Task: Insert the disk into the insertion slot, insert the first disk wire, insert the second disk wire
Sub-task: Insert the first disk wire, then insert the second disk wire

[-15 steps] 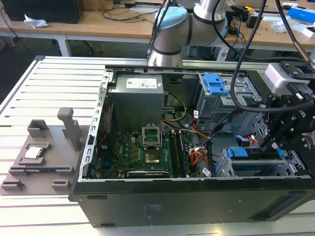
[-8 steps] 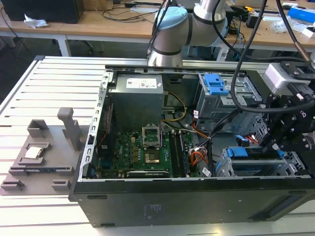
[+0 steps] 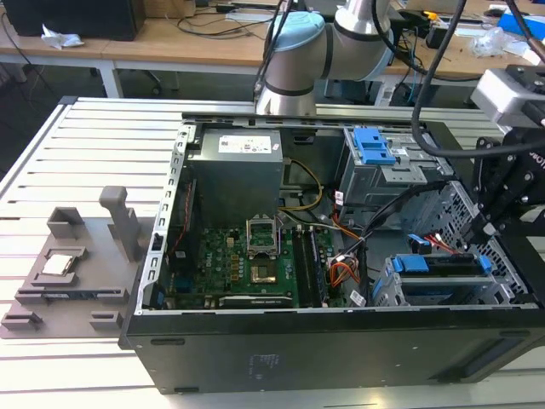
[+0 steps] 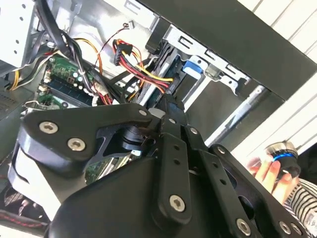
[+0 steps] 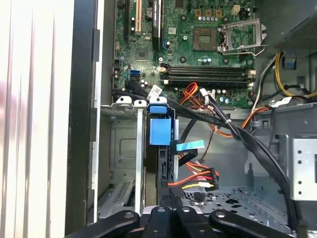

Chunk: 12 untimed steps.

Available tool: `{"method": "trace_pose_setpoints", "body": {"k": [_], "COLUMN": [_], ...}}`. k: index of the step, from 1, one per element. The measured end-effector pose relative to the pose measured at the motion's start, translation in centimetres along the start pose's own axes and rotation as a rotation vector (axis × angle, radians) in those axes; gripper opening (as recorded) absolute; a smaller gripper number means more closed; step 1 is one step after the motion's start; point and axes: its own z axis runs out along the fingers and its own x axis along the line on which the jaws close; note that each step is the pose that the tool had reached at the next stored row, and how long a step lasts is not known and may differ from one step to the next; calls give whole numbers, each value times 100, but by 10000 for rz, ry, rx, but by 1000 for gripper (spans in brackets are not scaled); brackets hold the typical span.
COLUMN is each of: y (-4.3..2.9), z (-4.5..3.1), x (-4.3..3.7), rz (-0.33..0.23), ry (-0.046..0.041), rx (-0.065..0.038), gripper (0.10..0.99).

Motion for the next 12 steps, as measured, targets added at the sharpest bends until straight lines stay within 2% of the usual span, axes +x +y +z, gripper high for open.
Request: {"method": "trace_pose_setpoints", "body": {"k": [12], "y": [1], "z": [-14], "x": [0], "rz": [0], "ry": [-1], "rx": [0], "gripper": [106]}}
